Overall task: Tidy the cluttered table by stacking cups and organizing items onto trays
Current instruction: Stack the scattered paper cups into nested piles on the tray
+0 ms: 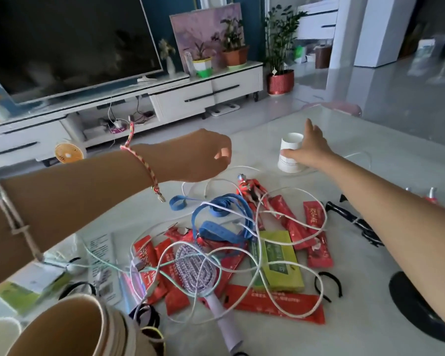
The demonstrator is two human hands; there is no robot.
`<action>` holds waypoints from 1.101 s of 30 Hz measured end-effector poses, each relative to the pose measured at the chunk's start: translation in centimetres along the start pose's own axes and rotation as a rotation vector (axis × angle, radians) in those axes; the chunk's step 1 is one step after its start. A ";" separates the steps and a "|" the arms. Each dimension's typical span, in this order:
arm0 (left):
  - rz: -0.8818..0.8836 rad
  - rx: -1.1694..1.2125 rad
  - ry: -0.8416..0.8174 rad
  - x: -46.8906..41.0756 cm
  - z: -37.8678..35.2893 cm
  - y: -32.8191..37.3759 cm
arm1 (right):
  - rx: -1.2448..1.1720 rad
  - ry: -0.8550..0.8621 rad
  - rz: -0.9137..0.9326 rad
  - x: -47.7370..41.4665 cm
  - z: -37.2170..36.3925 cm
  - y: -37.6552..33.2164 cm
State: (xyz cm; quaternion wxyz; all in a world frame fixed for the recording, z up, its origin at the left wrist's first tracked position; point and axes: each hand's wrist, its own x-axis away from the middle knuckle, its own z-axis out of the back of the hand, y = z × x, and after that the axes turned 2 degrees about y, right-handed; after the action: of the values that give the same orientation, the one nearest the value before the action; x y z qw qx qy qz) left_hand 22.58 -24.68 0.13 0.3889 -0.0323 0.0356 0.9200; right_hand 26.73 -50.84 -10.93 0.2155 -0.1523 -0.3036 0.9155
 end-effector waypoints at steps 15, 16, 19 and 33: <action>0.497 0.282 0.164 2.8 0.7 -2.0 | -0.730 -0.020 0.280 8.0 1.0 -8.7; 0.543 0.395 0.205 3.4 1.1 -1.6 | -0.823 -0.075 0.311 10.3 1.4 -9.6; 0.608 0.716 0.334 7.0 2.8 0.5 | -0.926 -0.144 0.420 17.4 2.7 -12.2; 0.566 0.188 0.810 32.3 4.7 -2.0 | -1.024 -0.123 0.445 31.7 2.0 -17.4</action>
State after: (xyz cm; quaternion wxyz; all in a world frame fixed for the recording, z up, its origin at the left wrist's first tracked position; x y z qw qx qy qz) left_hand 1.41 0.12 1.88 0.0804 -0.3406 0.2740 0.8958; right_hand 3.87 -23.77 -3.29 -0.1024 -0.2440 -0.6819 0.6819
